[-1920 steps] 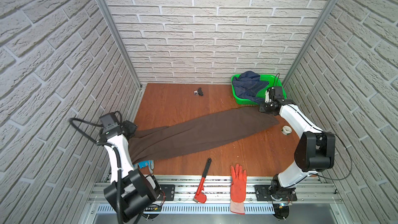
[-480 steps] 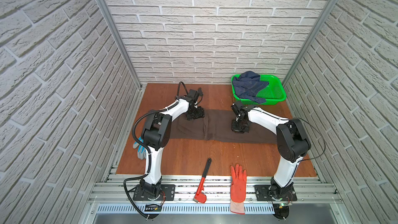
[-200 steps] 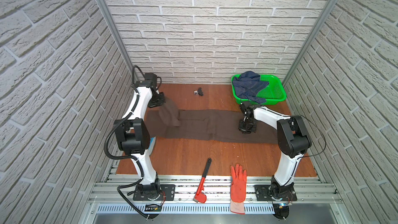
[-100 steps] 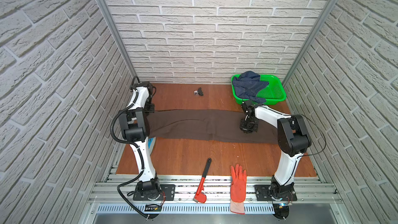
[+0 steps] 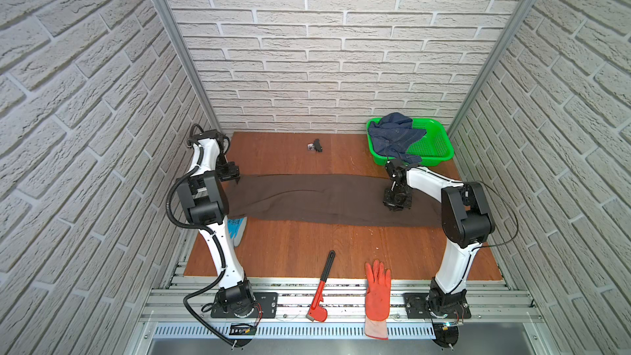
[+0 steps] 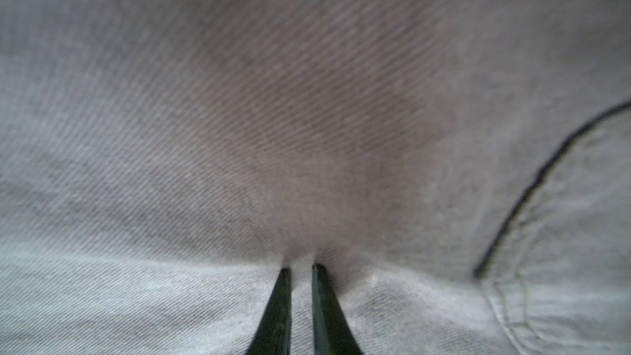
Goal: Fold and stack the trousers
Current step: Smooth out the trousers at the center of the table.
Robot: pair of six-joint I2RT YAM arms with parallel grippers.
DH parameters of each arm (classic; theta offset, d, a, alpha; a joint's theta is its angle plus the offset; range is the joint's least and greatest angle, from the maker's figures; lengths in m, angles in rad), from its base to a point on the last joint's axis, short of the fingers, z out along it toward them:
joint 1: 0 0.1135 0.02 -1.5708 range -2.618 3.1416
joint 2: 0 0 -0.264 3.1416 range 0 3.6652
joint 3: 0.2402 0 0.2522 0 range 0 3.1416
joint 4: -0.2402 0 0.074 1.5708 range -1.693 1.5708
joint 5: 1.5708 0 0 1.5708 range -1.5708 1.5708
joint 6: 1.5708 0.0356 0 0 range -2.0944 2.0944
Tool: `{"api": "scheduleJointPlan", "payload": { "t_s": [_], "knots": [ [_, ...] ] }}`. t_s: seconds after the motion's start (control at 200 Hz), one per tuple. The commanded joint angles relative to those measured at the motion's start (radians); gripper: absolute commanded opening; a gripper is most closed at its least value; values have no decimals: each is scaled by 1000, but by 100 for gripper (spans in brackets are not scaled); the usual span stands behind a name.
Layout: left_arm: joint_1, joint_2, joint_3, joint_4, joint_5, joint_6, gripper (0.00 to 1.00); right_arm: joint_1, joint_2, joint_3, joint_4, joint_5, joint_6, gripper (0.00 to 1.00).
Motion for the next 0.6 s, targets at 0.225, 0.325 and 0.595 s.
{"api": "scheduleJointPlan", "payload": {
  "t_s": [0.225,0.325,0.595],
  "knots": [
    [48,35,-135,56,176,-15,84,-1,-21,30,-71,49,-4,15],
    [43,43,-153,57,181,-12,84,5,-24,28,-70,45,-1,14],
    [-10,64,-218,45,102,-8,82,9,-30,30,-58,28,10,14]
  ]
}}
